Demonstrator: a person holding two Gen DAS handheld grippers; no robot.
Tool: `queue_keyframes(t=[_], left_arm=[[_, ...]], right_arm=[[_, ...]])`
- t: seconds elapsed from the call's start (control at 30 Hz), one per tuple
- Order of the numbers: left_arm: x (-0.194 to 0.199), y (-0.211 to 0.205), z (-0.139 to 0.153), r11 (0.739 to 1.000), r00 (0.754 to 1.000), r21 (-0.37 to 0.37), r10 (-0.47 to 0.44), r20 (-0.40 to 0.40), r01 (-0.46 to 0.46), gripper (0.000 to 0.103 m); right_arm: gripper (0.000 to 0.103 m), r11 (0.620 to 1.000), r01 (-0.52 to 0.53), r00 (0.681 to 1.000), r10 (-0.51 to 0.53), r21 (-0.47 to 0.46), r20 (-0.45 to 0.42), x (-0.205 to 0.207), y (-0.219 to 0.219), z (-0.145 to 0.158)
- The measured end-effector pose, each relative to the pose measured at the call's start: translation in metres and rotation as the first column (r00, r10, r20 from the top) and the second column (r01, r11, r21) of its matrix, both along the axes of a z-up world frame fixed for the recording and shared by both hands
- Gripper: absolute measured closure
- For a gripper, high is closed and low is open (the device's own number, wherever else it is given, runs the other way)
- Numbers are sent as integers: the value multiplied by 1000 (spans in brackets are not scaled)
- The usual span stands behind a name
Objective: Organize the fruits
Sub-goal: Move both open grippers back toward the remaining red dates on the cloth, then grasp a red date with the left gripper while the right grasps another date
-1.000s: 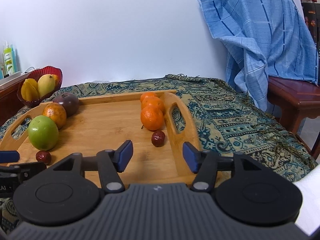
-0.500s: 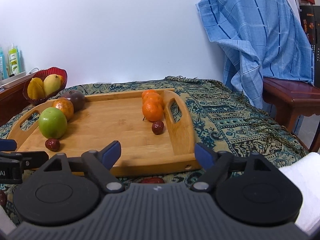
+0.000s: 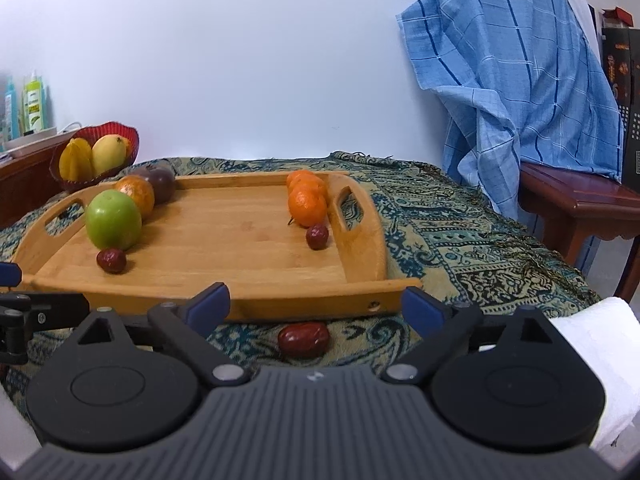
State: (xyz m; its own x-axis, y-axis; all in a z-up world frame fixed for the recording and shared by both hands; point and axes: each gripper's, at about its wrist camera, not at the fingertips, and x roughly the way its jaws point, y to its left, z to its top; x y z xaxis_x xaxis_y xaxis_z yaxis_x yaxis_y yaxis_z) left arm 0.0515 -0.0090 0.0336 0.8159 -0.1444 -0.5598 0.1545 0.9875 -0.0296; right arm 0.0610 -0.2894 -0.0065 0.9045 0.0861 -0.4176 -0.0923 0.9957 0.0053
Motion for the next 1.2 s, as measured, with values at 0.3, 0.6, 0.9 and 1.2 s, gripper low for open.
queue_keyframes(t=[0.3,0.6,0.9,1.2], left_arm=[[-27,8,-5,999,999,-5,34,0,-34,3],[-47,19,-13,998,997,-1,64,-40,-64,3],[-58,28,-16,996,994,-5,87,-62,-88,12],[-65,37,-12,994,992,26,104,-69,-103,55]], right_arm=[[4,998,-30,1000,30,-46,1,-11,12,-6],[13,995,-36,999,38,-95,22,-19,18,-10],[16,996,-26,999,28,-90,21,-21,18,-11],[39,997,10,1000,-9,-78,23,-20,15,-11]])
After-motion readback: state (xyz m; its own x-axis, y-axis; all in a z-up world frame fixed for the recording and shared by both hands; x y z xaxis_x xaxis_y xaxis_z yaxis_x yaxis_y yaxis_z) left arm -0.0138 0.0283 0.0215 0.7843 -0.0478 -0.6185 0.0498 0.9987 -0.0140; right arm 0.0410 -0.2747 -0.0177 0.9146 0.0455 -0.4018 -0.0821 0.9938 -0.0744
